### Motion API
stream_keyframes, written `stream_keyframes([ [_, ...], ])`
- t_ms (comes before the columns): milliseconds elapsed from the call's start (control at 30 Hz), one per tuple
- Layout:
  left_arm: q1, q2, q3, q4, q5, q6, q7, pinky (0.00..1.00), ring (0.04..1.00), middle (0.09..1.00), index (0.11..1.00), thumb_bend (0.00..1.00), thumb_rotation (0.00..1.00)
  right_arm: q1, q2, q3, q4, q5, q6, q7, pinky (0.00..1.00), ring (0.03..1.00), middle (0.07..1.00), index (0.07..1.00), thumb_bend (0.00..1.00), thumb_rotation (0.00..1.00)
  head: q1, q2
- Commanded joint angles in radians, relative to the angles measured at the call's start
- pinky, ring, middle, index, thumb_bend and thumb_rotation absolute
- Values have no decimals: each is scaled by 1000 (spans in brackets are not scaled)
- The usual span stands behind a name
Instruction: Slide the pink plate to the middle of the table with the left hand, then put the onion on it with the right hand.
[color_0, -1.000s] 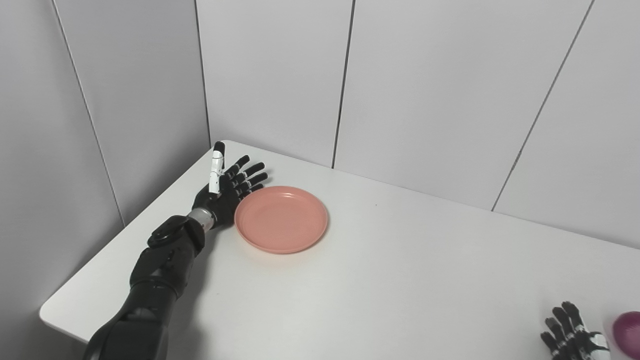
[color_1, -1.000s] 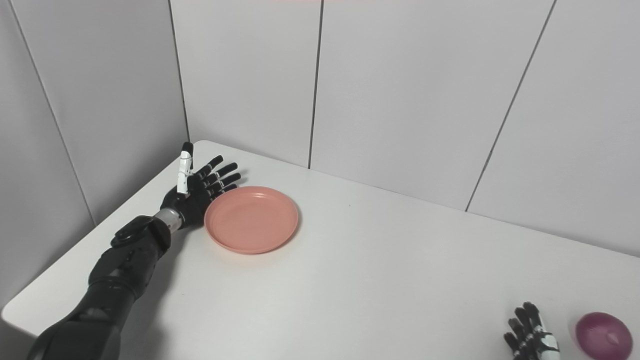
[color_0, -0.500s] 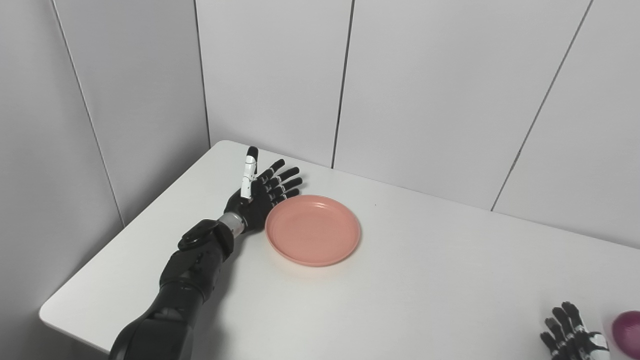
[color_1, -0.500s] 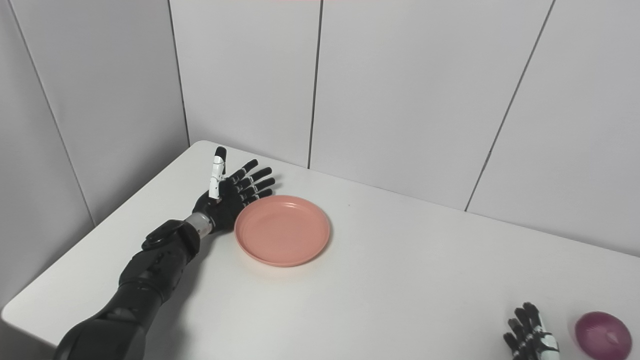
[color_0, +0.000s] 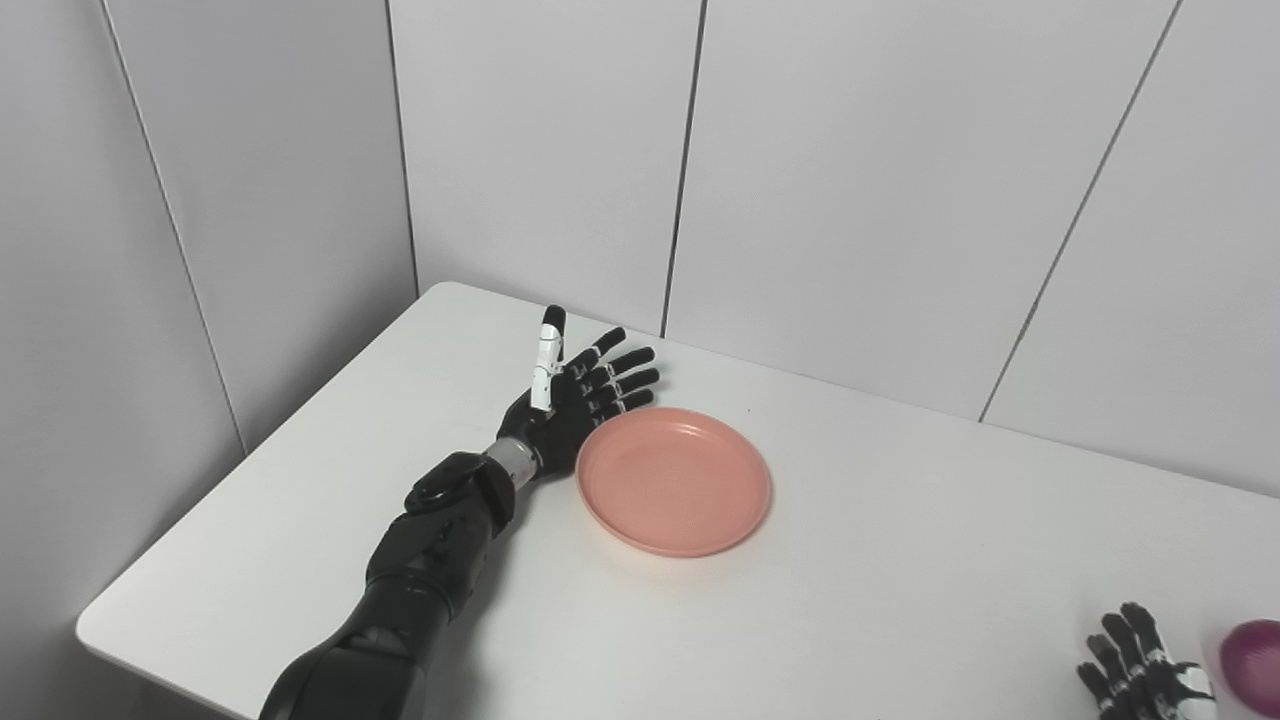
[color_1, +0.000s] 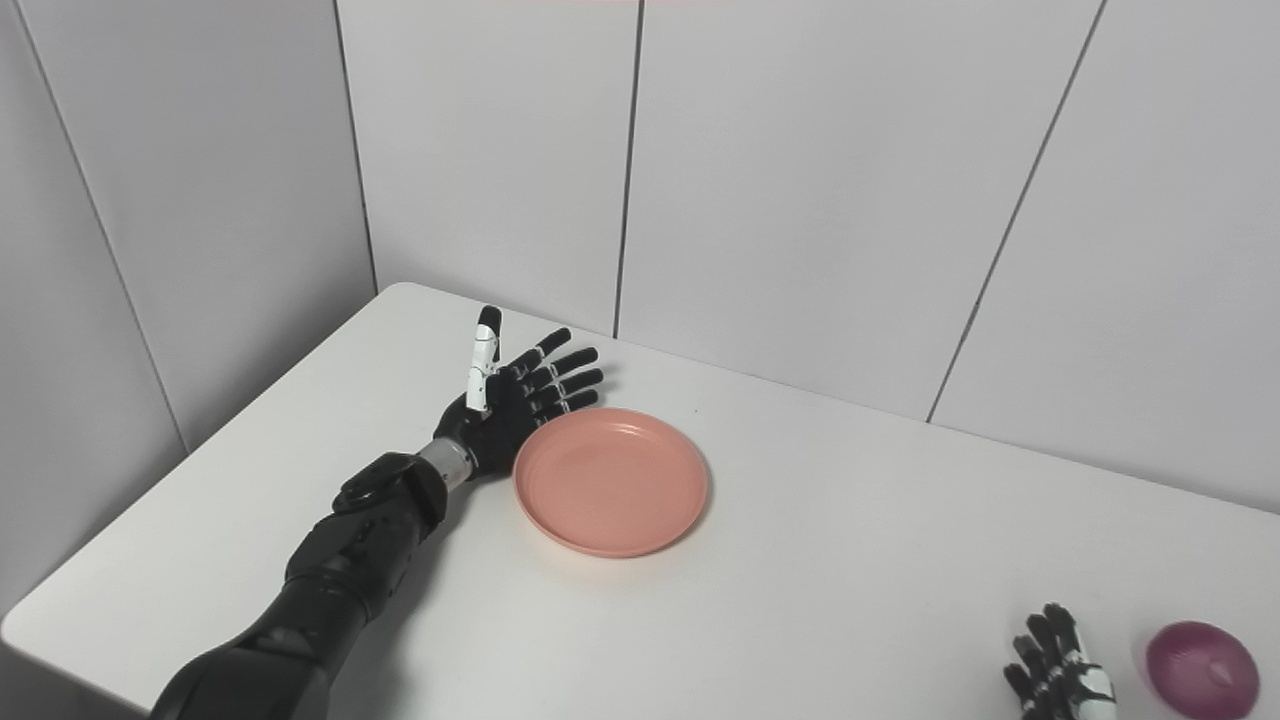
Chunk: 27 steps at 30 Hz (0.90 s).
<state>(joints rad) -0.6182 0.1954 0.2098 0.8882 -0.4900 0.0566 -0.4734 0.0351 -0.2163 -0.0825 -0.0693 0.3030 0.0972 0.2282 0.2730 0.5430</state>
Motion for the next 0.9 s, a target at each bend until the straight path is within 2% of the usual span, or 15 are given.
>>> stream_keyframes([
  [0,49,-36,-43,28,54,55,3,841,809,815,940,878,974,-8,6,9,15,3,6,11,1000,1000,1000,1000,821,1000,-7,2],
  [200,76,-71,-85,-40,60,76,1,810,793,794,914,904,942,-11,13,9,25,1,-6,11,1000,1000,1000,1000,831,1000,-15,4],
  [433,112,-102,-125,-118,61,114,8,806,791,790,934,894,956,-16,18,17,38,-8,-23,18,1000,1000,1000,1000,851,1000,-40,12],
  [633,149,-113,-171,-211,69,161,4,794,792,800,949,885,974,-22,38,25,48,-24,-37,9,1000,1000,1000,1000,856,1000,-103,37],
  [867,170,-123,-180,-288,68,221,32,819,807,818,962,873,996,-28,73,35,36,-49,-31,-11,1000,1000,998,1000,876,1000,-184,68],
])
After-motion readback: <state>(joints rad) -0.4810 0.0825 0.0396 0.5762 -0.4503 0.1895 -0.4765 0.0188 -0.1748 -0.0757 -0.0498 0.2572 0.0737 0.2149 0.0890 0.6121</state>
